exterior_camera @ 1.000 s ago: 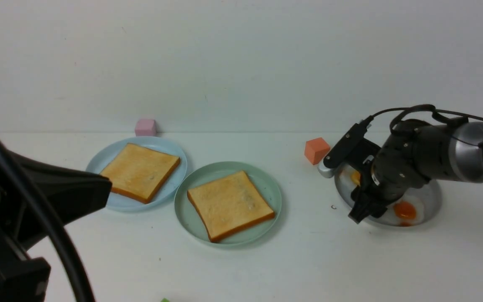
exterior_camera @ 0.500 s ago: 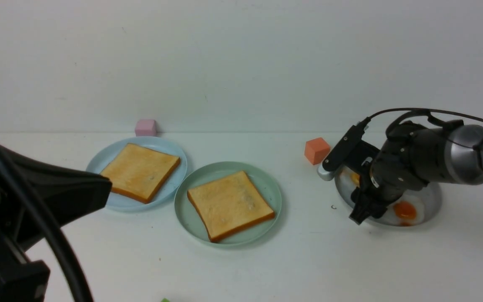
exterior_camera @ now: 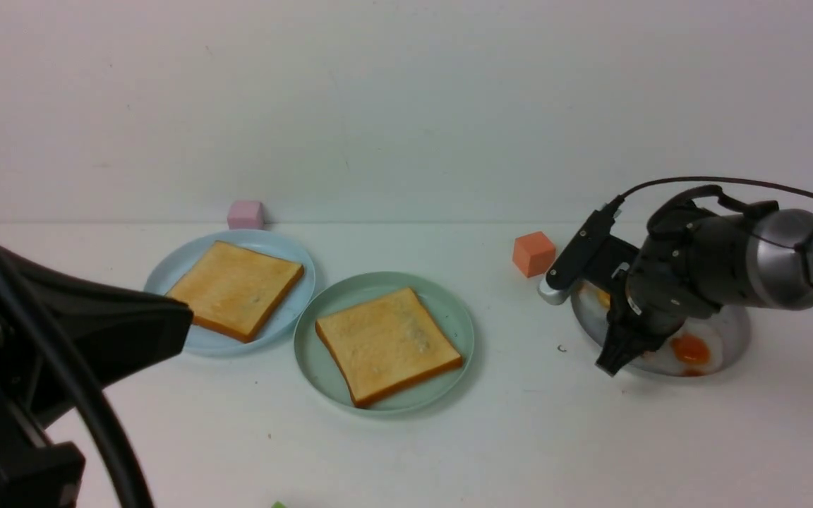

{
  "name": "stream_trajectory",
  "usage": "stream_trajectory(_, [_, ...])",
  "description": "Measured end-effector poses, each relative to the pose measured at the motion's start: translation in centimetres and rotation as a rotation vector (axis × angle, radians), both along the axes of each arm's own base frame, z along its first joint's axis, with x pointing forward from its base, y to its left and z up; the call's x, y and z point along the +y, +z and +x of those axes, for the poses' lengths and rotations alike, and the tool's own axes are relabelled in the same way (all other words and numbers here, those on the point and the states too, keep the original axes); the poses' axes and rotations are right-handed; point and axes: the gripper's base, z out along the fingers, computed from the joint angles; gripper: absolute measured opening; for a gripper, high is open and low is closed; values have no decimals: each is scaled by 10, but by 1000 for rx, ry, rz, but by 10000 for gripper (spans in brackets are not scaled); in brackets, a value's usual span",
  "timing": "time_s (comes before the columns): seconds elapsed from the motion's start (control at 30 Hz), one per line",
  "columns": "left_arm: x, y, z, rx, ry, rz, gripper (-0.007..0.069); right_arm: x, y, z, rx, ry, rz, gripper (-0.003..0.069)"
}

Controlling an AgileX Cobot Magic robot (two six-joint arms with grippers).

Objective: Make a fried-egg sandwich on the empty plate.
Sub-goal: Use the right arm to grab a fried egg, then use the right arm to place the fried egg on the slice of bread in the middle

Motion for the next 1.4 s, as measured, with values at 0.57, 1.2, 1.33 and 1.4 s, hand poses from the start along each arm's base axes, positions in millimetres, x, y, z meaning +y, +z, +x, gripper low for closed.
stream_trajectory(0.57, [0,0,0,4,-1,-1,-10,11,105,-39,-190,-29,-17,77])
stream_trajectory(1.2, [34,8,-15,-22,194,-41,-10,181,133,-88,-23,182,363,77])
stream_trajectory(1.33, [43,11,-25,-42,197,-65,-10,197,114,-68,-33,190,327,77])
stream_trajectory(1.4, [43,10,-25,-37,198,-61,-10,198,110,-62,-37,188,317,77])
